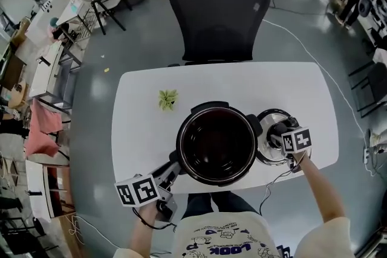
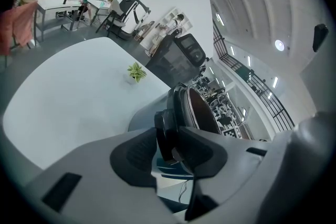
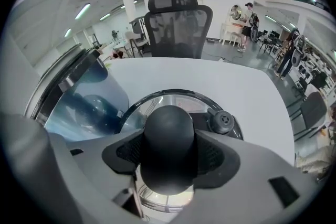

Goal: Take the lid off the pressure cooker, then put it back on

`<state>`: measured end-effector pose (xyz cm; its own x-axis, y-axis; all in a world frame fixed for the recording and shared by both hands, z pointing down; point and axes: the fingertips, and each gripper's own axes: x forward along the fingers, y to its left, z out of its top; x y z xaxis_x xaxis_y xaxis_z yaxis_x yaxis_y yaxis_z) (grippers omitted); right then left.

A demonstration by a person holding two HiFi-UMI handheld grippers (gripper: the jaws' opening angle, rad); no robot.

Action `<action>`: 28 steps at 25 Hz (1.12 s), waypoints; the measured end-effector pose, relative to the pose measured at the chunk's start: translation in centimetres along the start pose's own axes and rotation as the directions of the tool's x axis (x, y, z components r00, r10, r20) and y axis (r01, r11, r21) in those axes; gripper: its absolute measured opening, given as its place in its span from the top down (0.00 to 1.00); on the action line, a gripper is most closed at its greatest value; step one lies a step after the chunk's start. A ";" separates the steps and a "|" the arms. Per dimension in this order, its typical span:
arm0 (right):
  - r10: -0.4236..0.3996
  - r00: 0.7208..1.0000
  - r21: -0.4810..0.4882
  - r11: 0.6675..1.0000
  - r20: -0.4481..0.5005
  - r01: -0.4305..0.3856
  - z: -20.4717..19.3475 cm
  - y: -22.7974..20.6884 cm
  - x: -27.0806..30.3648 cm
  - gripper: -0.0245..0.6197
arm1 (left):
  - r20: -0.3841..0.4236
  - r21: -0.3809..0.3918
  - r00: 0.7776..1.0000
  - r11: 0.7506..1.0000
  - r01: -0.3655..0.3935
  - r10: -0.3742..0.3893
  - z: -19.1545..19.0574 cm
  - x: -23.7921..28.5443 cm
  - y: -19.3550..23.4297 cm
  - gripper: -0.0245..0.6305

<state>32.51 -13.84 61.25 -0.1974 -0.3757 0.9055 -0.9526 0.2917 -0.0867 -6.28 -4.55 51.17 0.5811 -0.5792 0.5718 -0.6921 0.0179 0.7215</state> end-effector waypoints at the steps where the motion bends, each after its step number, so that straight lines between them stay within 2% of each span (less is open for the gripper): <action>1: -0.002 1.000 0.001 1.000 -0.002 0.002 -0.1 0.0 0.2 0.50 | 0.002 -0.001 1.000 1.000 -0.003 0.003 0.0 0.0 0.0 0.75; 14: -0.004 1.000 0.037 0.999 -0.007 0.005 -0.5 0.8 1.9 0.50 | 0.014 -0.015 0.999 0.999 -0.040 0.040 -0.2 -0.5 -0.1 0.75; 23: -0.050 0.999 -0.027 0.998 -0.021 0.049 -1.1 1.1 2.6 0.50 | 0.024 -0.013 0.998 0.998 -0.061 0.061 -0.5 -0.7 0.1 0.75; 28: -0.053 0.998 -0.026 0.998 -0.014 0.053 -0.9 1.2 2.5 0.50 | 0.025 -0.011 0.998 0.998 -0.062 0.062 -0.3 -0.9 0.1 0.75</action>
<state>31.05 -13.60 63.78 -0.1432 -0.3787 0.9144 -0.9555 0.2938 -0.0280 -6.75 -3.78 50.87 0.5264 -0.5967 0.6056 -0.7219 0.0626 0.6891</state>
